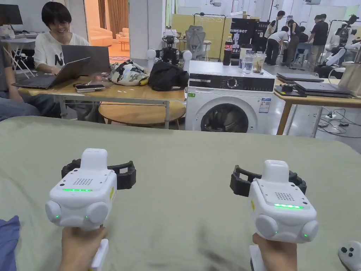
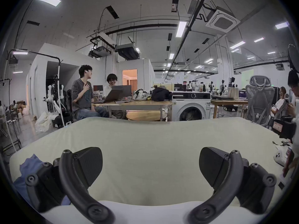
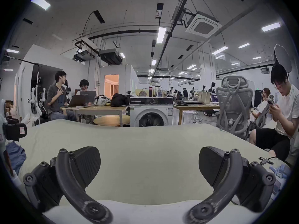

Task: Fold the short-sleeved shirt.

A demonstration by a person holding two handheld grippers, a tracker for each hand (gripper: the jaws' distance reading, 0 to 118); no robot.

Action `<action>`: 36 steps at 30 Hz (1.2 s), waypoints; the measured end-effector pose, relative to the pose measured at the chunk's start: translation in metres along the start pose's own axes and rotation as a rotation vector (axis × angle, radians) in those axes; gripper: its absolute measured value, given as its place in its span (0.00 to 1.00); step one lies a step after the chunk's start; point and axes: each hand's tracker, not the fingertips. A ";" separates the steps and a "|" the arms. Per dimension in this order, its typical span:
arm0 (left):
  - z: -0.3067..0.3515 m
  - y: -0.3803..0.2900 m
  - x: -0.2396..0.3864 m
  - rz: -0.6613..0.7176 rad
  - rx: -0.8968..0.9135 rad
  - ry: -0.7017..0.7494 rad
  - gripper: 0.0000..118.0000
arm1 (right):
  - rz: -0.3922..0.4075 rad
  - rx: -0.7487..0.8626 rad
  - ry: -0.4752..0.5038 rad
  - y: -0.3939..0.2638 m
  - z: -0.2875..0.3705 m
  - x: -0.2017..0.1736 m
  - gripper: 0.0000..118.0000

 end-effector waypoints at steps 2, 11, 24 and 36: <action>-0.002 0.002 0.000 0.000 0.004 0.001 0.99 | -0.007 0.001 0.009 0.002 0.000 0.001 1.00; -0.005 0.010 0.005 -0.001 0.010 -0.003 0.99 | 0.002 0.012 0.001 0.009 0.000 -0.003 1.00; -0.004 0.019 0.018 -0.045 0.029 -0.001 0.99 | 0.059 0.000 0.010 0.012 -0.003 -0.008 1.00; -0.003 0.015 0.006 -0.012 0.012 0.003 0.99 | 0.015 0.000 0.012 0.014 0.002 -0.007 1.00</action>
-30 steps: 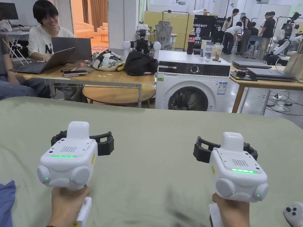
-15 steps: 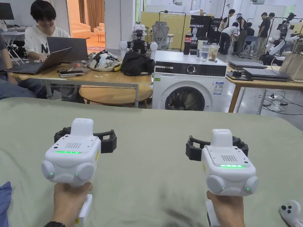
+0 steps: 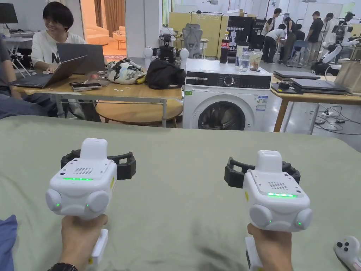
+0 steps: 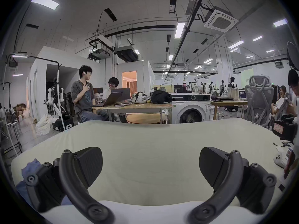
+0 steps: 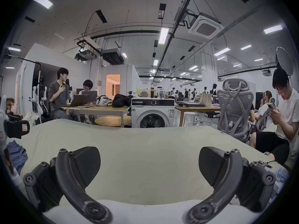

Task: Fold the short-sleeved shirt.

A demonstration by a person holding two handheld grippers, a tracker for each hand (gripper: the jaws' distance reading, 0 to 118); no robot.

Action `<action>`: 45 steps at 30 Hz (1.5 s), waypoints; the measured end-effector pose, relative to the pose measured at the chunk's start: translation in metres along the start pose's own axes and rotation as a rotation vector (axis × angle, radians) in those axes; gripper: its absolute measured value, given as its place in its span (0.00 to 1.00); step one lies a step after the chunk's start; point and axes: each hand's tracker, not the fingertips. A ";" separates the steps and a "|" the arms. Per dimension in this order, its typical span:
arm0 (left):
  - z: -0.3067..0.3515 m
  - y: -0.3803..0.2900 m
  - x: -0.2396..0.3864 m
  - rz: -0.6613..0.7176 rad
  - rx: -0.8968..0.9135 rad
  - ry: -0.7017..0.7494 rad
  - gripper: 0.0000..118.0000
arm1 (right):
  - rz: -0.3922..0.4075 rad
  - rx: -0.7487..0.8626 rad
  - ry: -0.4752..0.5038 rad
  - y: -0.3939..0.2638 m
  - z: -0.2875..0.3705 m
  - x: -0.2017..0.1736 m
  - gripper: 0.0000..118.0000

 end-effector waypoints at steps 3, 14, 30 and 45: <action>0.001 0.000 -0.001 0.013 -0.006 -0.002 0.99 | 0.010 -0.009 -0.004 0.000 0.000 -0.002 1.00; 0.003 0.008 0.001 -0.004 0.001 -0.006 0.99 | 0.059 -0.021 -0.003 -0.002 -0.001 -0.003 1.00; 0.005 0.006 0.002 -0.011 -0.006 -0.018 0.99 | 0.022 -0.013 -0.008 0.003 0.002 -0.002 1.00; 0.007 0.008 -0.003 0.033 0.011 -0.004 0.99 | 0.003 -0.031 -0.022 -0.002 0.002 0.001 1.00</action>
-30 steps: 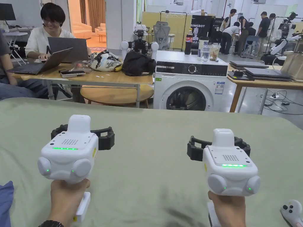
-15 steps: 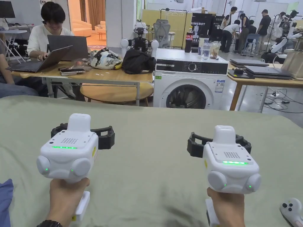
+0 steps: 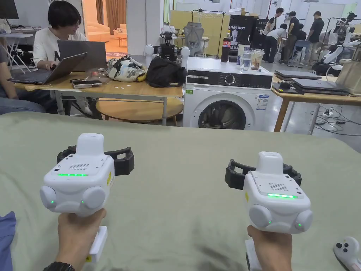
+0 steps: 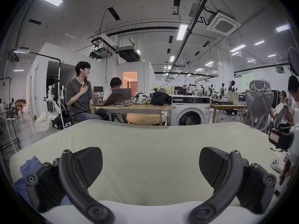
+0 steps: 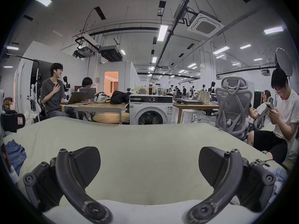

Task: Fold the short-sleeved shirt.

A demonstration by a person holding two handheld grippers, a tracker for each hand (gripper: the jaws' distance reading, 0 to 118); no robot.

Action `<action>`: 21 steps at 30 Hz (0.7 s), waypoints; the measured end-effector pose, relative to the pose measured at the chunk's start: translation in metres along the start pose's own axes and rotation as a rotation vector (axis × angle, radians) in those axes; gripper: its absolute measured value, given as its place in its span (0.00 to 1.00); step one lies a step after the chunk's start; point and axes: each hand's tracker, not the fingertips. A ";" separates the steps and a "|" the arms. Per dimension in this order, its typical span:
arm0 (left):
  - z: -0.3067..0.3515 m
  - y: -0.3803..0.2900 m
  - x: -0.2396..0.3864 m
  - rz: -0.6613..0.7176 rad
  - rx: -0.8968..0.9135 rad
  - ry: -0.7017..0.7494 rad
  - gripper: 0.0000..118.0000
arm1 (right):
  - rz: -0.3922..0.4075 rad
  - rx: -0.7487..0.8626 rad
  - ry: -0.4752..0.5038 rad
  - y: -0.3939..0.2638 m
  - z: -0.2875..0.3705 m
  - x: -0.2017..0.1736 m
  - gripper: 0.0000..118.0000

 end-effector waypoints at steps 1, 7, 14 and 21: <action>0.000 0.000 0.000 0.004 0.003 -0.001 0.99 | -0.003 0.003 0.002 0.000 0.000 0.000 1.00; 0.002 0.000 0.000 -0.004 0.003 0.001 0.99 | 0.011 0.022 0.003 0.002 0.003 0.000 1.00; 0.005 -0.002 0.000 -0.038 0.005 0.008 0.99 | 0.035 0.032 0.009 0.006 0.004 -0.003 1.00; 0.007 -0.003 -0.001 -0.050 0.005 0.014 0.99 | 0.037 0.028 0.008 0.007 0.006 -0.004 1.00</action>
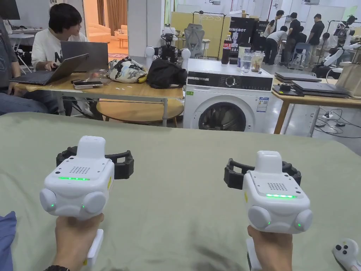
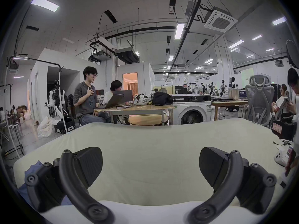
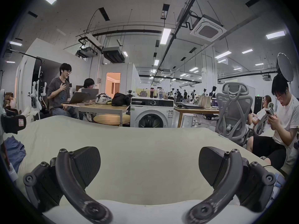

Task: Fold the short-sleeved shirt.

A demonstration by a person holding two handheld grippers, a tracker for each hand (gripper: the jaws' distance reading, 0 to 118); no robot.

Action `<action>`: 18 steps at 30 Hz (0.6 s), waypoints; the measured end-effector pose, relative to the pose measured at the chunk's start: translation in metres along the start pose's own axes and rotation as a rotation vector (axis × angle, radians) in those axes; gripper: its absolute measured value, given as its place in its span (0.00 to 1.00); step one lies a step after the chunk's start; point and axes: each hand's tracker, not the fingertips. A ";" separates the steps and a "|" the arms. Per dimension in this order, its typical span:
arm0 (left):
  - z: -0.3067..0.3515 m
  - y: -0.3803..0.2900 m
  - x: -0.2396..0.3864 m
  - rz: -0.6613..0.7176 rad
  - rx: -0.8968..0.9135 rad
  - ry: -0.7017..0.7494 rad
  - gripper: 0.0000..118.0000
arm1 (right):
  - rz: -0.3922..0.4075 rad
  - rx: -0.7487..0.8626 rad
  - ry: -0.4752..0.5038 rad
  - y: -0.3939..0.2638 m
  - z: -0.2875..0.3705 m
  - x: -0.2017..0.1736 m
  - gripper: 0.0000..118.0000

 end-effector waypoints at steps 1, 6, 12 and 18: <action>0.001 0.000 0.000 0.000 0.001 0.002 0.99 | 0.000 0.000 0.001 0.000 0.000 0.000 1.00; 0.003 0.002 -0.002 0.006 0.009 0.003 0.99 | -0.004 0.002 -0.004 0.000 0.001 0.000 1.00; 0.006 0.006 -0.002 0.019 0.022 0.001 0.97 | -0.033 0.008 -0.015 0.004 0.004 0.003 1.00; 0.012 0.009 0.000 0.031 0.051 -0.019 0.50 | -0.024 0.027 -0.021 0.003 0.008 0.003 0.52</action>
